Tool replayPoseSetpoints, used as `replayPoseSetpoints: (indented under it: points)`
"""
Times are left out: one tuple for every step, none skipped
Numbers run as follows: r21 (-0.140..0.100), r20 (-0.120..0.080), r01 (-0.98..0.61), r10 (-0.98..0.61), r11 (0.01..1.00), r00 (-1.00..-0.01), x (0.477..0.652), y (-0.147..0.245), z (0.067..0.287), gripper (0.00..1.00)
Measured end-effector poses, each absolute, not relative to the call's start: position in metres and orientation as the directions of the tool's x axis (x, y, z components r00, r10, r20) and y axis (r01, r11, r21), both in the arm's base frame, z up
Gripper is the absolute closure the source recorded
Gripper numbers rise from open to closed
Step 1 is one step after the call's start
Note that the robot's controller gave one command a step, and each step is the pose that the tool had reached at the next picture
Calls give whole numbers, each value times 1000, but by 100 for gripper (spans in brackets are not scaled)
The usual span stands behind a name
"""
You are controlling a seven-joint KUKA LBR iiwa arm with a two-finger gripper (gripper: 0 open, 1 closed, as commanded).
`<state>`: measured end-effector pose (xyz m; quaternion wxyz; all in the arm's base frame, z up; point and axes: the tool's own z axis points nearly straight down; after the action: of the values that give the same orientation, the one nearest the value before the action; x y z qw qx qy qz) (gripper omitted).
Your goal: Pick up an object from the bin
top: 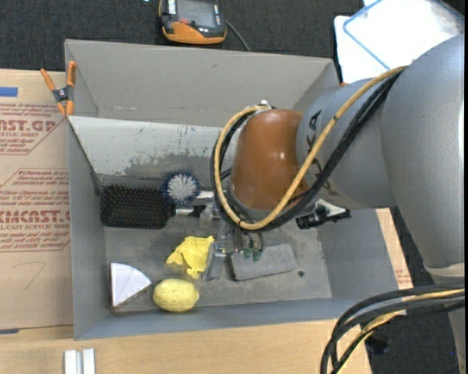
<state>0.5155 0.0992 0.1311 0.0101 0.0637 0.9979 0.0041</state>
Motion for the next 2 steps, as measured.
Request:
replayPoseSetpoints:
  points:
    - [9,-20,127,127,992,-992,515,99,131,0]
    - [10,-20,127,128,992,-992,516,99,131,100]
